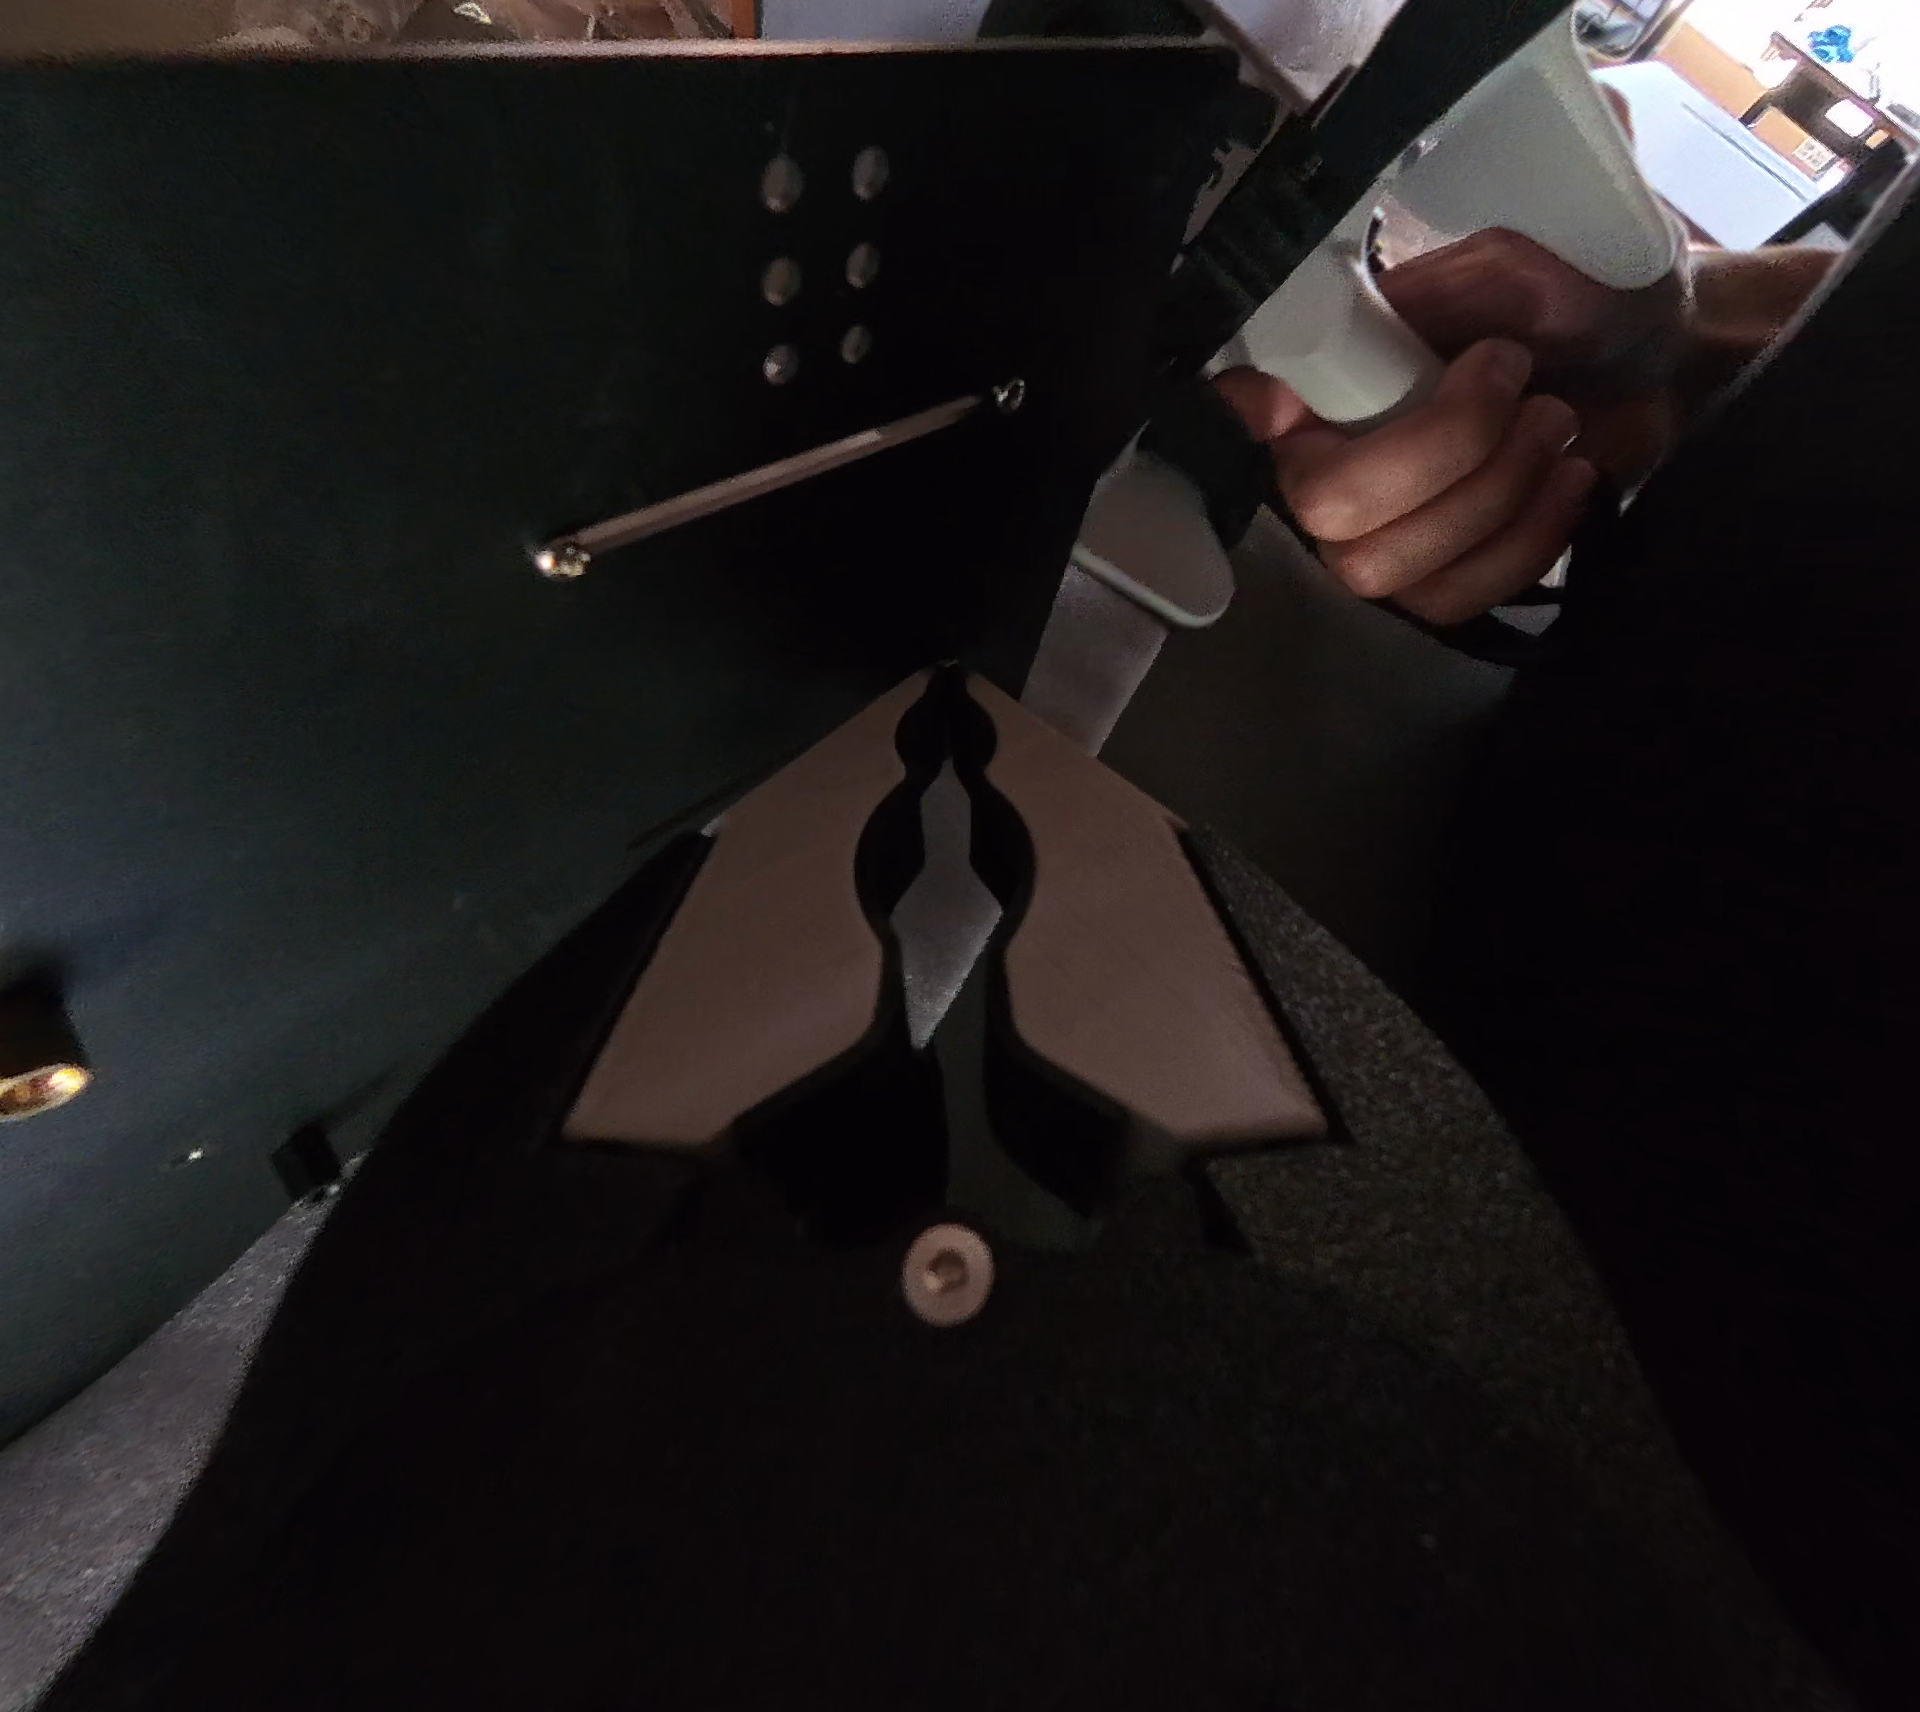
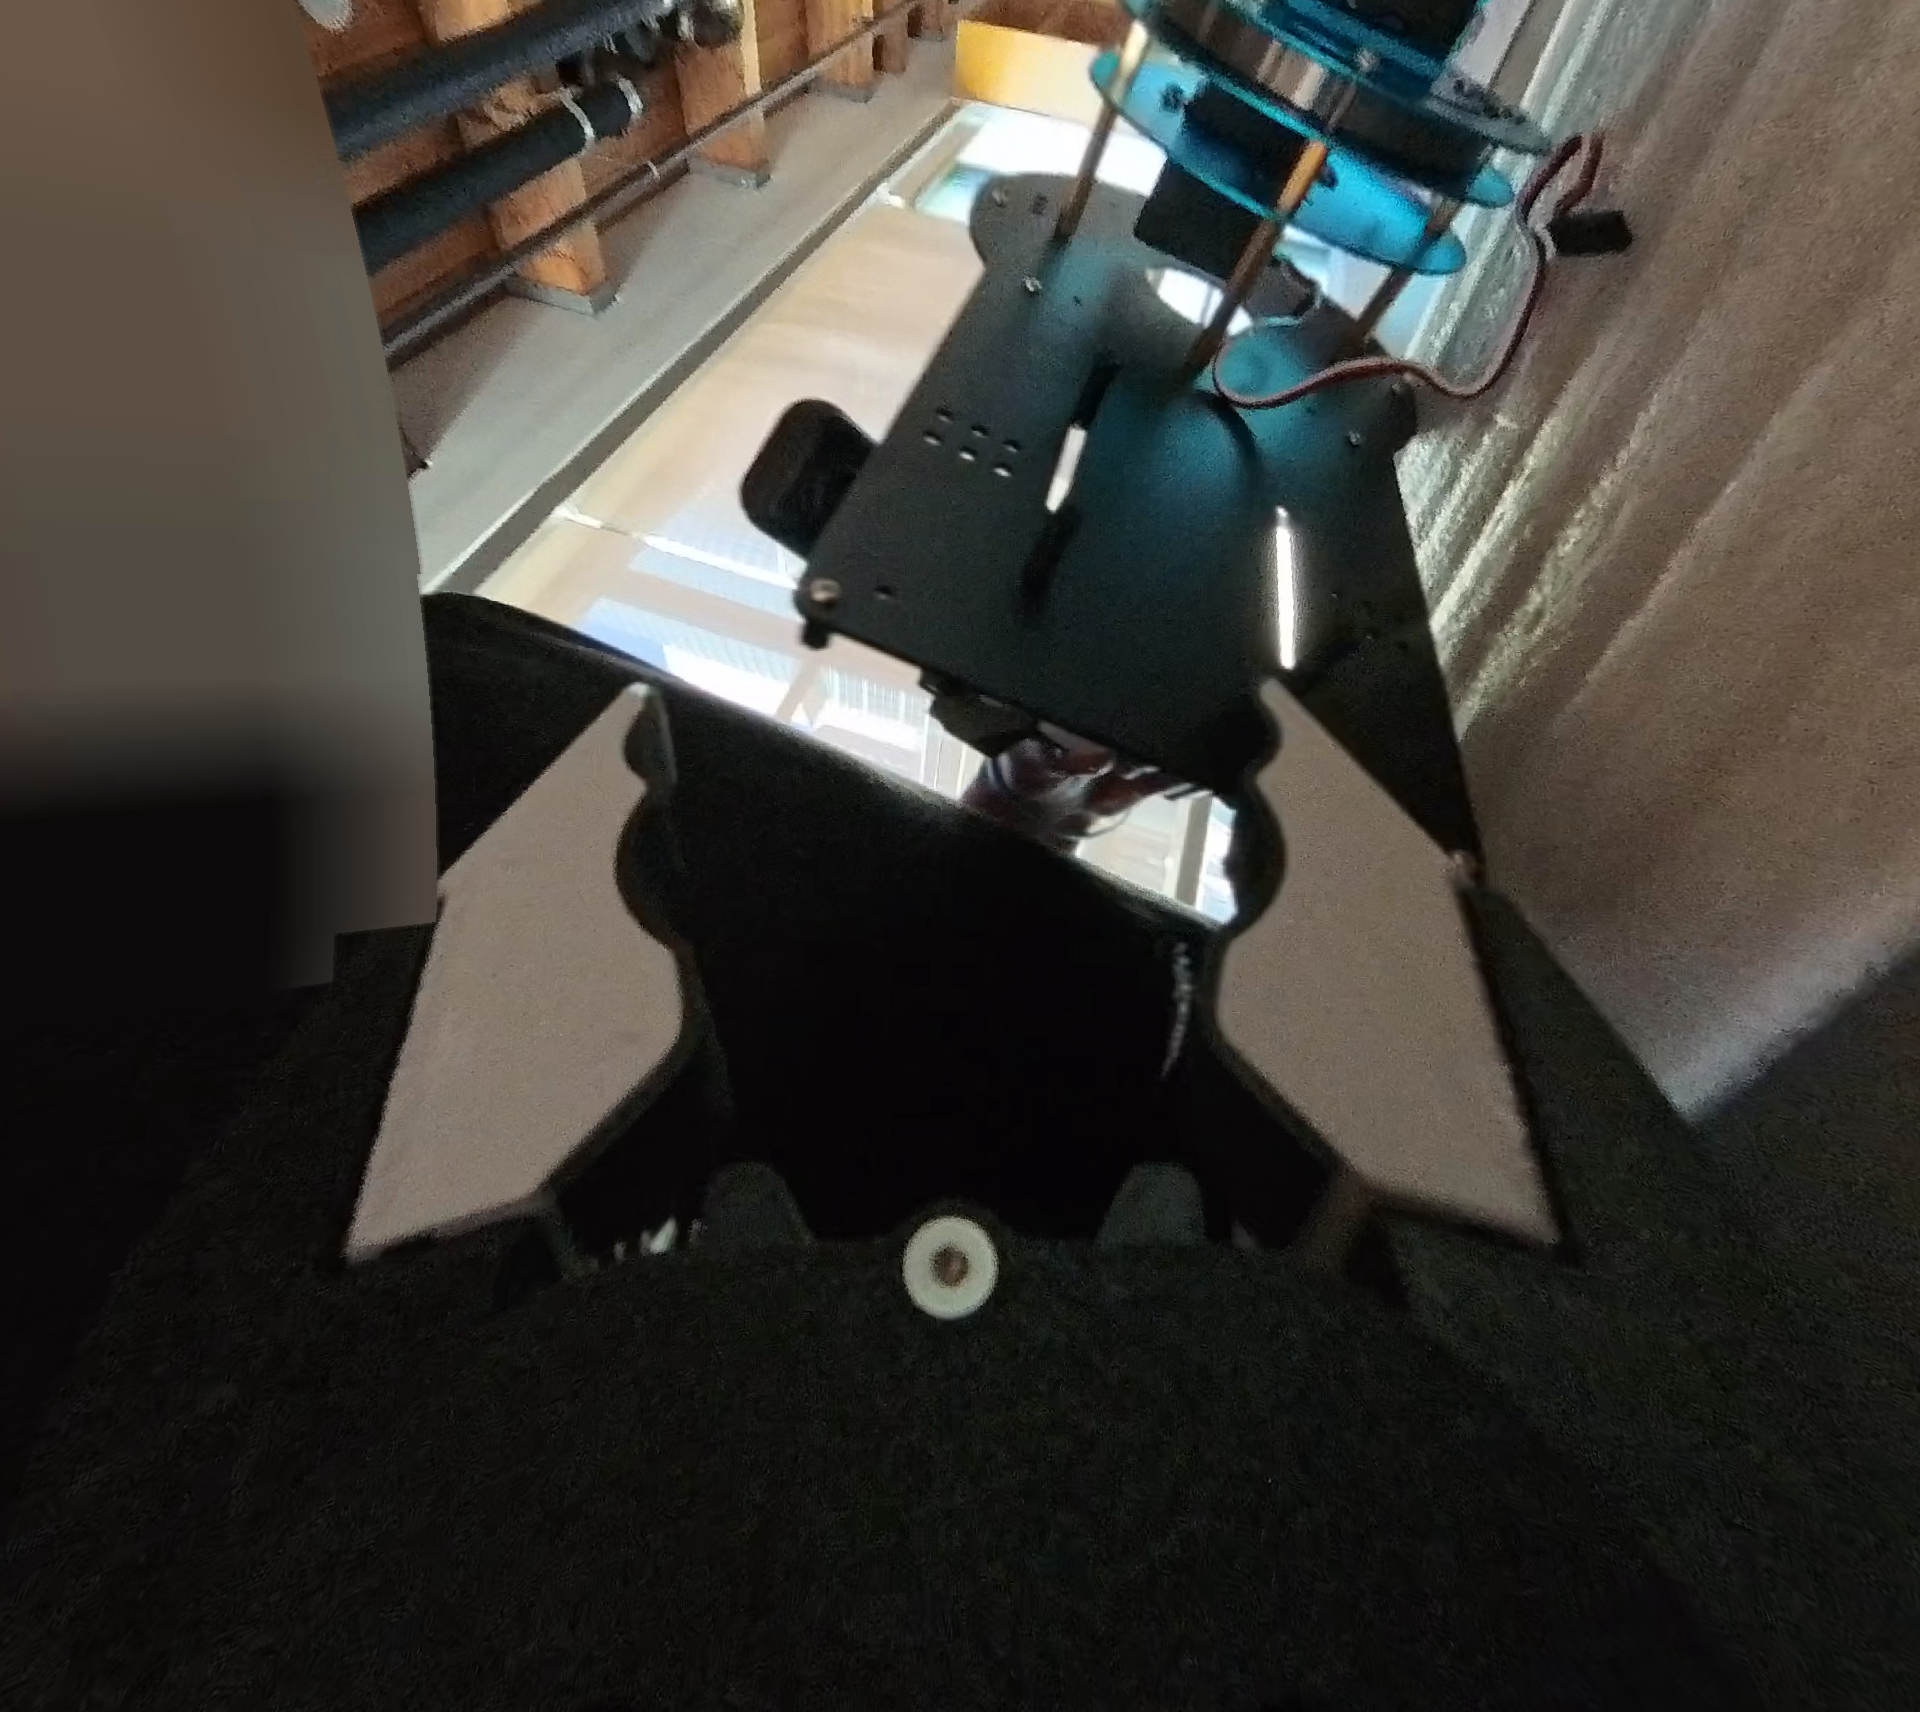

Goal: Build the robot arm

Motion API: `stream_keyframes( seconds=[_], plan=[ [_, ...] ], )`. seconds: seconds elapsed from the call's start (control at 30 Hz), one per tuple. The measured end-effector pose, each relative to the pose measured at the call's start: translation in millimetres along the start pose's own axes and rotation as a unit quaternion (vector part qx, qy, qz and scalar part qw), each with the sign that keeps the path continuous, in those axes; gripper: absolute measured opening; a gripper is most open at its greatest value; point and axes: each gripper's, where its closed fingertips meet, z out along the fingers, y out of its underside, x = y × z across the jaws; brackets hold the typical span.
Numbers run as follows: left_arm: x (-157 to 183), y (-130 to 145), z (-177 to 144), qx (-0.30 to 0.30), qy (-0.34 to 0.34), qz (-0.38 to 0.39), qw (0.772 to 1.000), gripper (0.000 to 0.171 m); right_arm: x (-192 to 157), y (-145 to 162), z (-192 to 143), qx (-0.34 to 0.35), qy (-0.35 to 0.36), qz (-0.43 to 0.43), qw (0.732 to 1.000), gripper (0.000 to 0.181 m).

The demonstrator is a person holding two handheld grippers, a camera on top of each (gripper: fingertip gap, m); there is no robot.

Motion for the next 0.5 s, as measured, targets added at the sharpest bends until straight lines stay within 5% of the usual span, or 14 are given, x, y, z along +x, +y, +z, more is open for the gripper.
stream_keyframes(
  seconds=[0.1, 0.27, 0.4, 0.5],
  plan=[
    [0.3, -0.2, 0.3, 0.0, 0.0, -0.009, 1.0, 0.0, 1.6, -5.1, -11.0, 0.004, 0.023, -0.017, 1.0, 0.104],
    [3.6, -1.0, -2.3, 0.002, -0.029, -0.019, 0.999, 0.0, -0.5, -1.7, -25.6, -0.124, 0.073, -0.132, 0.981, 0.089],
    [8.6, -3.3, -3.8, 0.014, -0.057, -0.024, 0.998, 0.0, 2.4, -8.2, -48.0, -0.262, 0.155, -0.297, 0.905, 0.075],
    [5.1, 0.2, 1.9, 0.005, -0.085, -0.027, 0.996, 0.0, 3.7, -14.5, -52.8, -0.335, 0.154, -0.409, 0.834, 0.071]
  ],
)
